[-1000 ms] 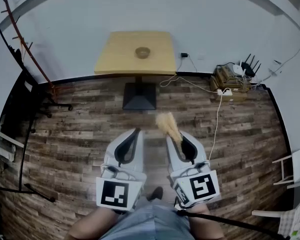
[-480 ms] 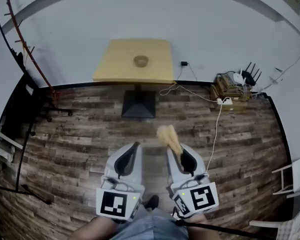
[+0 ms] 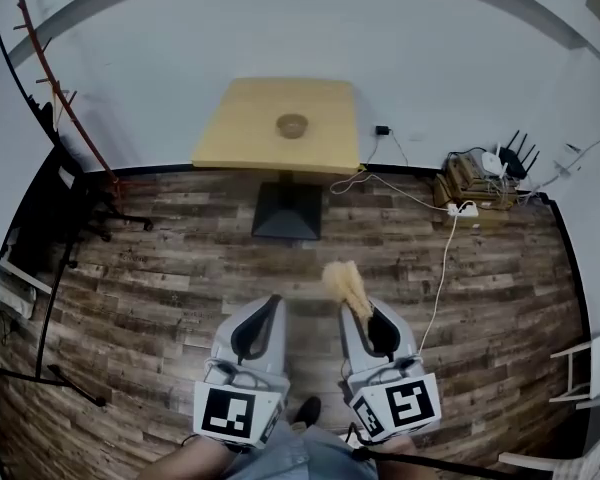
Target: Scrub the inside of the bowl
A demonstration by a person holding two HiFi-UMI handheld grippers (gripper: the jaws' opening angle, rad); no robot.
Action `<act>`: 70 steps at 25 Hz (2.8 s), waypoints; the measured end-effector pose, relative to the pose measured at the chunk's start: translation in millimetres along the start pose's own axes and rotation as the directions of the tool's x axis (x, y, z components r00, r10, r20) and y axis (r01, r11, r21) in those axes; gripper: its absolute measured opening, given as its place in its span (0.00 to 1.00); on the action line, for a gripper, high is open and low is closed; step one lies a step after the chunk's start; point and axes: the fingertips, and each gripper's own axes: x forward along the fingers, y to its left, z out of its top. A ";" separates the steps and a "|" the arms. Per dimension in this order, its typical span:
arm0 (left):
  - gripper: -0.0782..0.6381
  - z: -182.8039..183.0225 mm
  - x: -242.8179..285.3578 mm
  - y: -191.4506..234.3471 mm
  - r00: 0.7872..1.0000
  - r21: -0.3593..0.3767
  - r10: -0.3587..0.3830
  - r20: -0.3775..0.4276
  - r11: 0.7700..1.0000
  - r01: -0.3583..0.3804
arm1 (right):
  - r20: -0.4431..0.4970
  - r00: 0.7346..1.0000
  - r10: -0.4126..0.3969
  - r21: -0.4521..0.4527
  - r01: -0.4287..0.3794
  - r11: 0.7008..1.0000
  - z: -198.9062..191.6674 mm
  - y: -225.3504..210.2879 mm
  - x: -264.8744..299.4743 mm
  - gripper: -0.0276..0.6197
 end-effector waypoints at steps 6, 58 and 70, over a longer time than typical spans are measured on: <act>0.14 -7.4 48.0 24.0 1.000 -0.021 -0.017 -0.007 1.000 0.017 | -0.025 0.999 -0.020 0.016 0.020 1.000 -8.7 -24.8 41.6 0.18; 0.14 11.7 435.0 190.4 0.994 -0.049 0.074 -0.084 0.996 -0.079 | -0.032 0.989 0.141 0.061 -0.139 0.988 19.0 -232.8 430.4 0.18; 0.14 5.2 480.8 260.8 0.986 -0.103 0.145 -0.086 0.983 -0.154 | -0.064 0.982 0.180 0.036 -0.178 0.983 16.0 -239.0 504.4 0.18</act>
